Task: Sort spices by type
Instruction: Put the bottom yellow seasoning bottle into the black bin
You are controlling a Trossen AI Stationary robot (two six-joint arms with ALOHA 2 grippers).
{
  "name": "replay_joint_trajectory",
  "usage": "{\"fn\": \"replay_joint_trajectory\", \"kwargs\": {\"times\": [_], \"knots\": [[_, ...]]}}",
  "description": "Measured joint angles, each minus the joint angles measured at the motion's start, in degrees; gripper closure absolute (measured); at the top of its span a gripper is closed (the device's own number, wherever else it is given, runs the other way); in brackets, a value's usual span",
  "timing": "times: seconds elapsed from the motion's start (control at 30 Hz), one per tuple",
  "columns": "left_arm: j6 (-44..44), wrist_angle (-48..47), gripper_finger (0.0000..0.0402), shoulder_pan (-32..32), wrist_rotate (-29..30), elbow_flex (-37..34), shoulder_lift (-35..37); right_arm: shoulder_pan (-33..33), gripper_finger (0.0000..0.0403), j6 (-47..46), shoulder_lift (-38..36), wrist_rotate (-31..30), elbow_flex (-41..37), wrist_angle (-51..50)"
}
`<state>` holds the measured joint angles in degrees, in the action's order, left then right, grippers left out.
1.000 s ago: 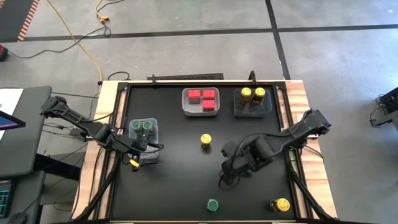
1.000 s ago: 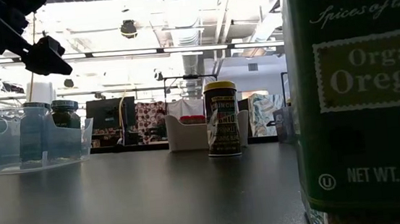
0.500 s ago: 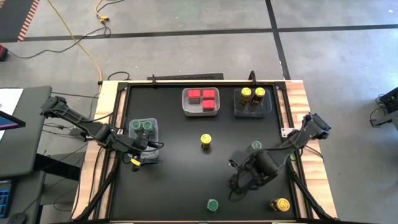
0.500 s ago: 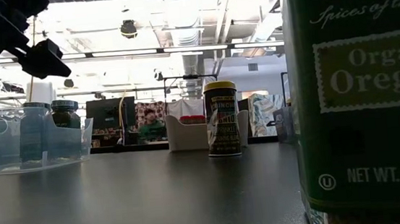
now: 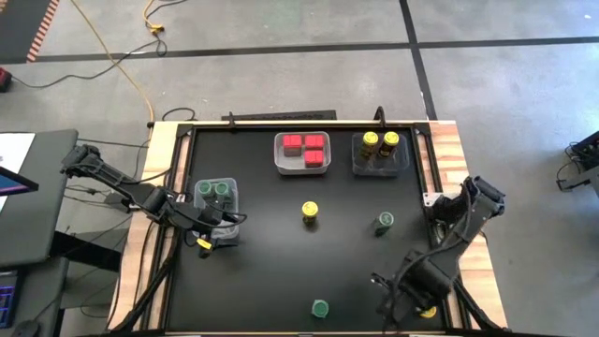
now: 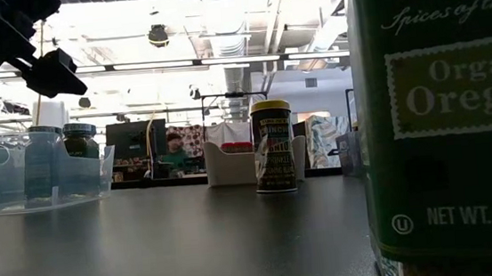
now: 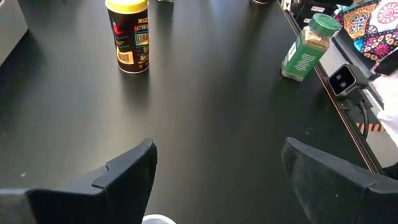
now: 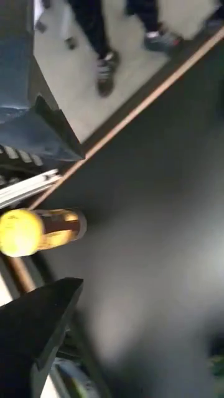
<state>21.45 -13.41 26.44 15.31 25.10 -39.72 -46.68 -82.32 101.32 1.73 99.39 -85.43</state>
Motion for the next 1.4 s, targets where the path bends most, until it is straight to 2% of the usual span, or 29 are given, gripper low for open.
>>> {"fn": "replay_joint_trajectory", "kwargs": {"times": [0.27,0.47,0.77,1.23,1.4], "knots": [[2.63,0.23,0.0070,0.00,0.02,0.00,0.00,-6.53,0.0054,-7.58,-0.15,2.28,-2.41,-0.47],[3.34,0.37,0.0070,0.00,0.02,0.00,0.00,-11.24,0.0054,-16.59,-3.37,2.31,-10.10,7.67],[4.86,0.37,0.0070,0.00,0.03,0.00,0.00,-14.53,0.0054,-25.50,-7.48,1.91,-19.41,15.30],[4.63,0.37,0.0070,-0.01,0.04,0.00,0.00,-16.76,0.0054,-30.38,-7.32,2.54,-22.37,19.32],[4.33,0.36,0.0070,0.00,0.06,0.00,-0.02,-16.76,0.0054,-30.40,-7.32,3.89,-26.69,26.85]]}}
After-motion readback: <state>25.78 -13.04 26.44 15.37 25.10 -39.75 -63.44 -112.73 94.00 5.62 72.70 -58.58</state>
